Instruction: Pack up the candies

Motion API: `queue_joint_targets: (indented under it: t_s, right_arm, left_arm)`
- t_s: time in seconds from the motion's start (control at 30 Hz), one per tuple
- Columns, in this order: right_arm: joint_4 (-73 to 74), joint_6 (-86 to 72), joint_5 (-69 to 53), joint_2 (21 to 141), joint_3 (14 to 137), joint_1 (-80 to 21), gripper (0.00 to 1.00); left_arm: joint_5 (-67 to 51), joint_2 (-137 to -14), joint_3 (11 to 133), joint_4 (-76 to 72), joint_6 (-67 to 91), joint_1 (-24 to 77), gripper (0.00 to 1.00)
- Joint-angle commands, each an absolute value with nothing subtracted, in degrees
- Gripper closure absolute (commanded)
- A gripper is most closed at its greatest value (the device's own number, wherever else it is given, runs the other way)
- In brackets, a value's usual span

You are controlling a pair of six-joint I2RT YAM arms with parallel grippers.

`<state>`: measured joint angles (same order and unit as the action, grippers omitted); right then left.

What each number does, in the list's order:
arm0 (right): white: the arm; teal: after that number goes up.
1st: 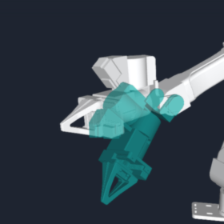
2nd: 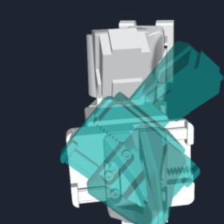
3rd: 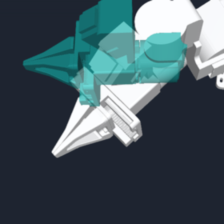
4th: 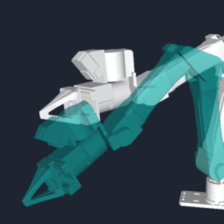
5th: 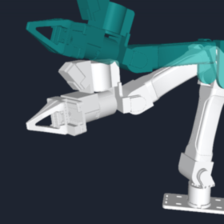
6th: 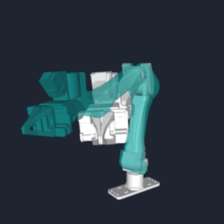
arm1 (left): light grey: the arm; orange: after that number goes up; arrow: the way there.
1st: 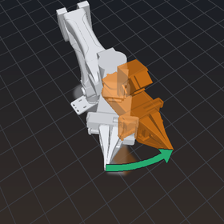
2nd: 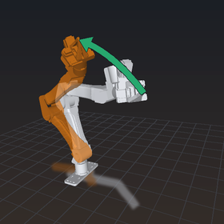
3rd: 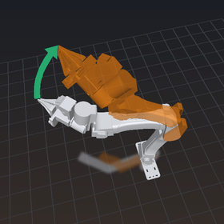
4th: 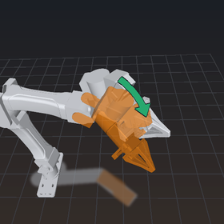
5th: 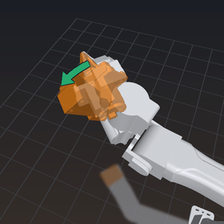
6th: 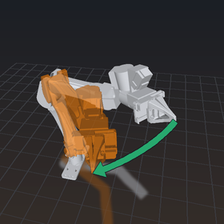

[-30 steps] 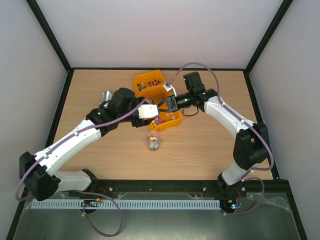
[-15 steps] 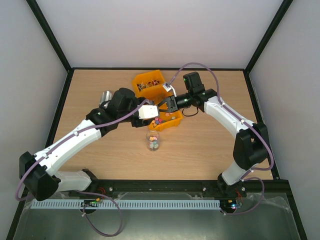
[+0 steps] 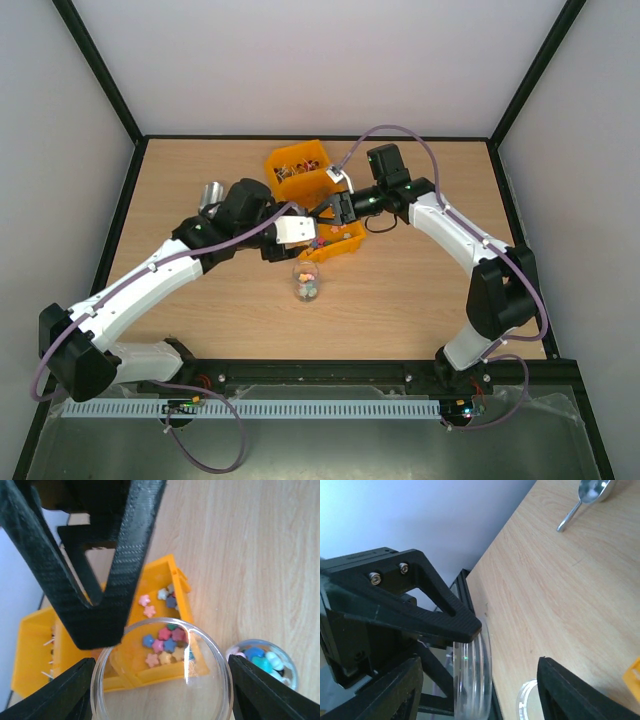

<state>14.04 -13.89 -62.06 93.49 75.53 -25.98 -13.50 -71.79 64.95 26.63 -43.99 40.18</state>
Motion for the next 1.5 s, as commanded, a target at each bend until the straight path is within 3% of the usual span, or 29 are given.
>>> queue_joint_targets:
  t_s: [0.0, 0.3, 0.57, 1.47]
  right_arm:
    - [17.7, -9.8, -61.1, 91.6, 75.1, -24.9, 0.32]
    - [30.9, 9.1, -49.7, 88.8, 71.2, -23.7, 0.24]
    - [22.7, 8.9, -42.3, 82.1, 63.3, -23.3, 0.22]
    - [21.7, 7.8, -40.4, 79.5, 62.7, -22.7, 0.2]
  left_arm:
    - [-19.2, -71.4, 65.2, 31.9, -42.2, 39.5, 0.47]
    - [-27.4, -75.1, 64.6, 39.7, -41.7, 38.3, 0.49]
    - [-26.7, -77.4, 62.5, 38.2, -41.9, 38.3, 0.5]
    - [-28.2, -82.5, 60.3, 33.3, -41.6, 38.7, 0.5]
